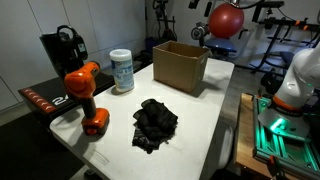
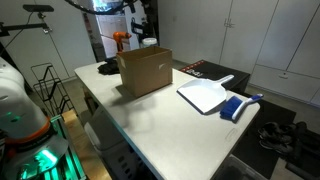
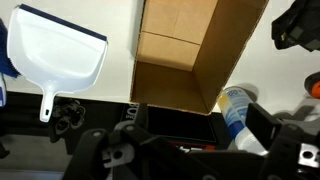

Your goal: Place the brown box upright.

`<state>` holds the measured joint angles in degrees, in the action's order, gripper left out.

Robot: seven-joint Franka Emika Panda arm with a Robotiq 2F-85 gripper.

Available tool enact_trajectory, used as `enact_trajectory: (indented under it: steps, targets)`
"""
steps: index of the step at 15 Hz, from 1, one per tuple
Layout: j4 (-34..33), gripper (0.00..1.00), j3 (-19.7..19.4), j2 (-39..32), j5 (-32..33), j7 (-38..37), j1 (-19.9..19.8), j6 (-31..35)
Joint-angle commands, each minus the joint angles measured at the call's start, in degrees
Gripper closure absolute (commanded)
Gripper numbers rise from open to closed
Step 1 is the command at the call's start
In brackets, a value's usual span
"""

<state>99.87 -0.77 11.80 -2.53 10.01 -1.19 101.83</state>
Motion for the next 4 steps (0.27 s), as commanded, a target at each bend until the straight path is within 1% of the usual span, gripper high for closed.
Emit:
enact_trajectory:
  steps: [1,4]
  targets:
    - [-0.1,0.0,-0.4,0.3,0.0,-0.2,0.5,-0.2]
    - [0.6,0.0,-0.5,0.6,-0.1,-0.3,0.5,-0.1]
